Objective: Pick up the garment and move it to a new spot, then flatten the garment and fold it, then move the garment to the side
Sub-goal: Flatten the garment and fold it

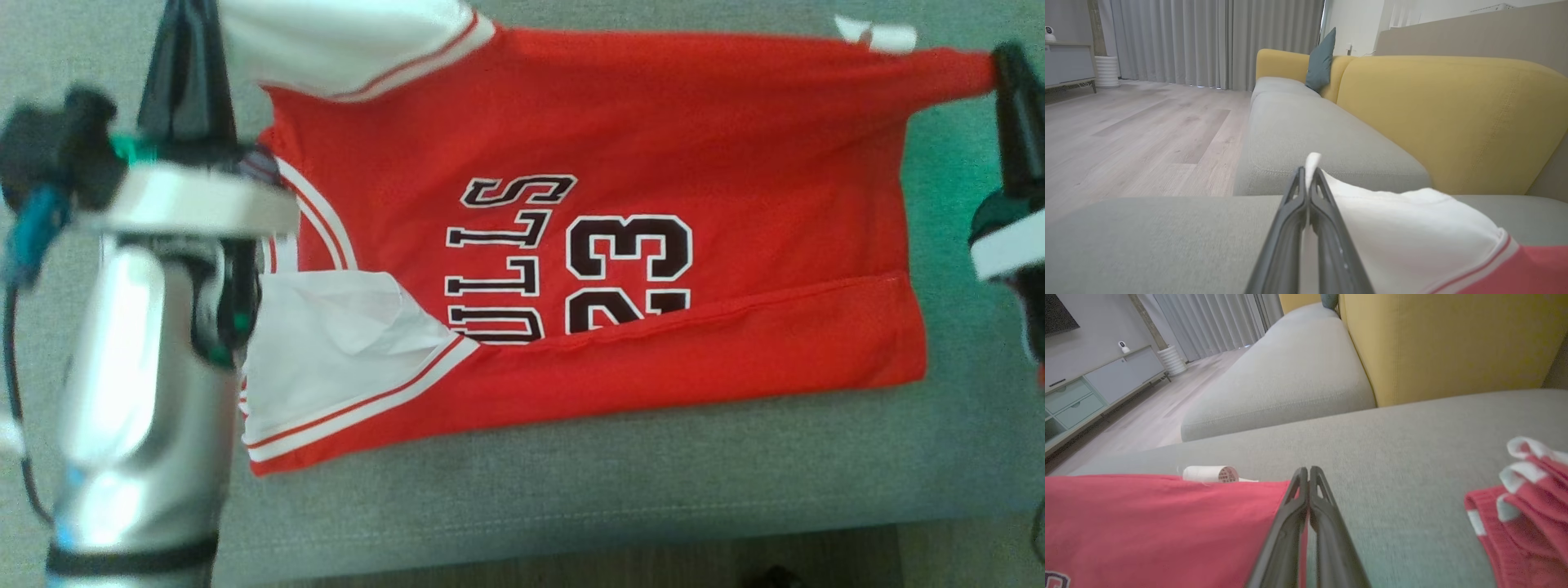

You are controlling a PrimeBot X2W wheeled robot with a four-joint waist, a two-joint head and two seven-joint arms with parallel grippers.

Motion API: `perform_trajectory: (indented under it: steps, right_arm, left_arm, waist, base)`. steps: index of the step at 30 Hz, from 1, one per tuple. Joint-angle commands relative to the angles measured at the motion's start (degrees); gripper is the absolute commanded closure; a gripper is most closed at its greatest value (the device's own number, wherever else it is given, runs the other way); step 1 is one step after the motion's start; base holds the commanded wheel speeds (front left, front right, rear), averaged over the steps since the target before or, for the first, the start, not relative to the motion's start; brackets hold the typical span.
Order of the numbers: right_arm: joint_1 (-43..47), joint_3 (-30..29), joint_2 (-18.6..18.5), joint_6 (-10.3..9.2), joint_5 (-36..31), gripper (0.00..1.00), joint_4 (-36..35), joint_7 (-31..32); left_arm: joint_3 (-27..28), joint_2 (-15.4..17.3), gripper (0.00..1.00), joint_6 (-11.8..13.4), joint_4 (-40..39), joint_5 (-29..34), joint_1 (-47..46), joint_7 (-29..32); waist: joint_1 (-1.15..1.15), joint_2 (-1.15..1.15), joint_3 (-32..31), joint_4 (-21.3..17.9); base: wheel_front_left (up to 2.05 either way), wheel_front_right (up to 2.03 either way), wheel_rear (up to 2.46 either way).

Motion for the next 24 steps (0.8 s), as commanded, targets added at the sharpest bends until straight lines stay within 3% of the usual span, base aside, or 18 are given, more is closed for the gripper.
perform_trajectory:
  steps: [1,11,24]
  right_arm:
    - [1.9,-0.3,-0.4,-0.04,0.3,1.00,-2.0,0.1]
    - [10.2,-1.1,3.4,-0.04,0.4,1.00,-4.2,1.9]
    - [22.6,-6.5,9.6,-0.04,-2.4,1.00,-12.0,6.0]
  left_arm:
    - [2.1,2.4,1.00,0.6,-2.8,0.5,1.5,-0.3]
    - [2.7,0.5,1.00,4.2,-11.8,-2.9,22.5,3.5]
    - [1.9,0.3,1.00,4.1,-9.0,-6.2,29.2,8.1]
  waist:
    - [0.00,0.00,-0.3,-0.2]
    - [0.00,0.00,-2.0,-0.5]
    - [0.00,0.00,-2.6,-0.2]
  base:
    - [0.00,0.00,0.00]
    - [0.00,0.00,0.00]
    - [0.00,0.00,0.00]
